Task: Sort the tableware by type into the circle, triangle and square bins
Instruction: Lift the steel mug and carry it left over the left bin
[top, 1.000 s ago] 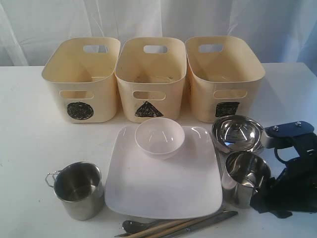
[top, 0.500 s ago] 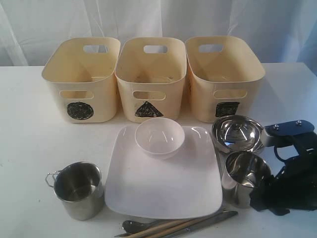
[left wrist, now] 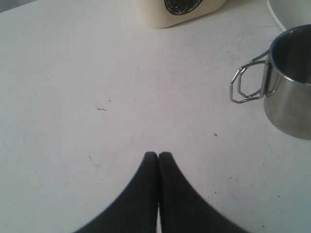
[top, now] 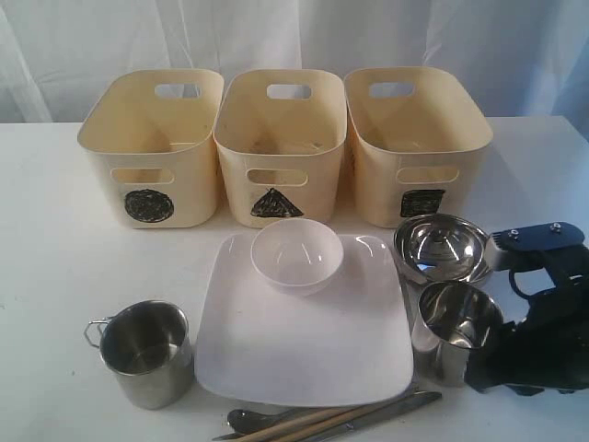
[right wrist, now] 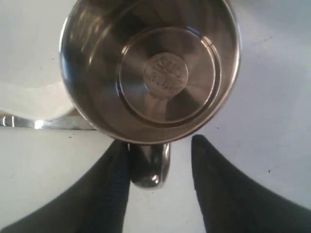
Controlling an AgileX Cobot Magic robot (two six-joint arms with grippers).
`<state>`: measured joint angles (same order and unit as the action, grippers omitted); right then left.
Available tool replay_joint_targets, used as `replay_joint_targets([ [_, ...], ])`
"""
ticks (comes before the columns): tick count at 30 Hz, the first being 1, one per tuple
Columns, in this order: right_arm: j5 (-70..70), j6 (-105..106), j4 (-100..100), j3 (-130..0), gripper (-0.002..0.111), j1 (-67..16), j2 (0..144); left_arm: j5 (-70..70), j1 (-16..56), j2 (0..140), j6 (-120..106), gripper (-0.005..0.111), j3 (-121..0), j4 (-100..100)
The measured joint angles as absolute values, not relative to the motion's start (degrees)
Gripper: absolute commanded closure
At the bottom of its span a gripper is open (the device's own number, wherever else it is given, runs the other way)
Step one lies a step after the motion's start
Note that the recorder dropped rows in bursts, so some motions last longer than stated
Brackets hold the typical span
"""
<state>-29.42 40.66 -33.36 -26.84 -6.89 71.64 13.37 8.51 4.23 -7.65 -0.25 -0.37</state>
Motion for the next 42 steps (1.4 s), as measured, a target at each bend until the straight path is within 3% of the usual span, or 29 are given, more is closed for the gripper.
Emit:
replay_joint_targets([
  [10,-29.77,40.75,-33.62,-26.84,0.108,-6.89,71.64,13.37,8.51,4.23,-7.65,0.107,-0.25,-0.37],
  [32,-35.54,41.05,-33.60,-37.15,0.108,-6.89,57.88,13.37,8.51,4.23,-7.65,0.107,-0.25,-0.37],
  [37,-32.68,46.46,-42.38,-40.42,0.108,-6.89,58.95,13.37,8.51,4.23,-7.65,0.107,-0.25,-0.37],
  [42,-33.14,67.70,-66.38,-43.99,0.108,-7.25,67.58,13.37,8.51,4.23,-7.65,0.107,-0.25,-0.37],
])
